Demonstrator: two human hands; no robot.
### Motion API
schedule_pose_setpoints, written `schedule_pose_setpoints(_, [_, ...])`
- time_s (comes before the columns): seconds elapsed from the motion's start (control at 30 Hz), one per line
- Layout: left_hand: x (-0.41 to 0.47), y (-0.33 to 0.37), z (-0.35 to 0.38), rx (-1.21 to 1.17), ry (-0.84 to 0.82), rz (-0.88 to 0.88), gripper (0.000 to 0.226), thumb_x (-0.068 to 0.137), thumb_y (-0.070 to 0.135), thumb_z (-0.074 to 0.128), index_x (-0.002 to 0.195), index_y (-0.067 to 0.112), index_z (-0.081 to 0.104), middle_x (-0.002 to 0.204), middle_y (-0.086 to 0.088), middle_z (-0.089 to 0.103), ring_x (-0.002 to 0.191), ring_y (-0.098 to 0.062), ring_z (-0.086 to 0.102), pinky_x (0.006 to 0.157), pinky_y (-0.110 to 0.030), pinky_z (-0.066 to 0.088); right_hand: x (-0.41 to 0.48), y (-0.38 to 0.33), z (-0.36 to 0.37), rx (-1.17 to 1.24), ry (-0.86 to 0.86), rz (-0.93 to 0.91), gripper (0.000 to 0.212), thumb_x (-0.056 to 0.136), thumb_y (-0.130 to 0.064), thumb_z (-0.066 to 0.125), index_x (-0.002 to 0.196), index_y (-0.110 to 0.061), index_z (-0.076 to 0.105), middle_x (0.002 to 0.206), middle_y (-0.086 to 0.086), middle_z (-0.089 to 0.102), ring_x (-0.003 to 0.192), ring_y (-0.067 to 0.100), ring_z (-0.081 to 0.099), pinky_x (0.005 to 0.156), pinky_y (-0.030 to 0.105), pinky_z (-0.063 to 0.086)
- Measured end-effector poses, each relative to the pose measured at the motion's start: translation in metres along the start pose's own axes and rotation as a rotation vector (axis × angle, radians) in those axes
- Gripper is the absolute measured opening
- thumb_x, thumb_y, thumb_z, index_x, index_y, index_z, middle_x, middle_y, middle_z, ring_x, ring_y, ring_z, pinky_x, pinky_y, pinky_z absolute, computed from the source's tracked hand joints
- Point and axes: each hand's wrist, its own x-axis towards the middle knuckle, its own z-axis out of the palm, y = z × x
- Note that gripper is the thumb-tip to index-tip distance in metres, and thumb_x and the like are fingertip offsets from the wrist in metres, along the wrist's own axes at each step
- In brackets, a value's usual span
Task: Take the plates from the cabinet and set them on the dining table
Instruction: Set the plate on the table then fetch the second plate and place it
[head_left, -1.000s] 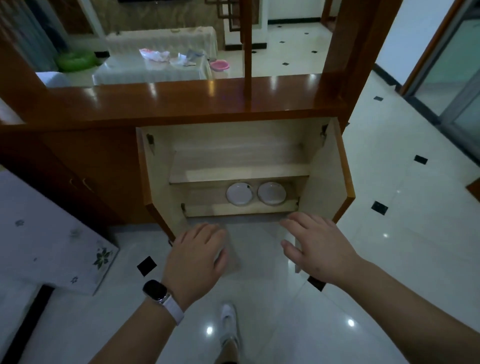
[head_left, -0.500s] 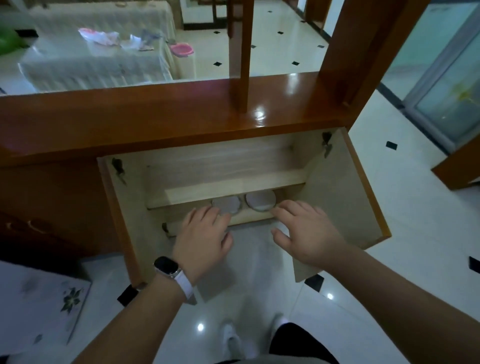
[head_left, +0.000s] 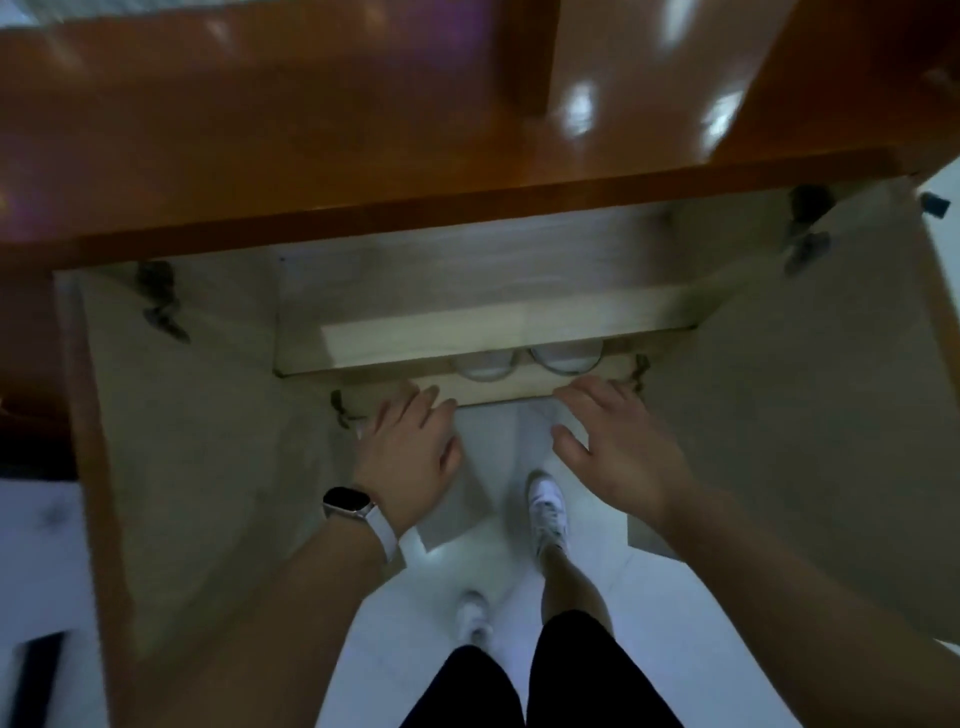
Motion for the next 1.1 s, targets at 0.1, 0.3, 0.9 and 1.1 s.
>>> schedule_pose_setpoints(0.1, [0.029,-0.013,0.05,-0.019,0.022,-0.049,0.05,0.085,0.037,0.04,0.121,0.011,0.063,0.125,-0.014,0.062,0.114,-0.035,0.056,0.093,-0.049,0.044,0.041,0.019,0.052,0.014,-0.01,-0.016,0.049,0.088,-0.042,0.044,0.127,-0.016,0.059,0.124,0.004,0.06,0.111,0.027,0.053,0.091,0.042,0.043])
schedule_pose_setpoints(0.3, [0.086,-0.054,0.17,-0.058,-0.012,-0.145,0.056,0.085,0.041,0.036,0.123,0.011,0.063,0.13,-0.016,0.06,0.119,-0.037,0.054,0.098,-0.051,0.041,0.111,0.069,0.152,-0.029,-0.023,-0.038,0.048,0.088,-0.041,0.044,0.122,-0.011,0.063,0.12,0.011,0.063,0.108,0.035,0.057,0.088,0.048,0.048])
schedule_pose_setpoints(0.9, [0.232,-0.146,0.478,-0.717,0.076,-0.48,0.042,0.089,0.036,0.053,0.118,0.007,0.06,0.102,-0.015,0.067,0.1,-0.032,0.063,0.092,-0.039,0.049,0.255,0.228,0.447,-0.002,0.12,0.089,0.041,0.09,-0.039,0.056,0.12,-0.011,0.06,0.11,0.016,0.066,0.1,0.037,0.061,0.083,0.044,0.051])
schedule_pose_setpoints(1.1, [0.273,-0.162,0.505,-1.005,0.085,-0.651,0.034,0.081,0.034,0.064,0.104,0.01,0.06,0.091,-0.01,0.066,0.086,-0.024,0.062,0.077,-0.027,0.052,0.287,0.247,0.488,0.151,0.014,0.272,0.041,0.092,-0.045,0.045,0.116,-0.014,0.056,0.103,0.012,0.066,0.1,0.031,0.062,0.079,0.033,0.043])
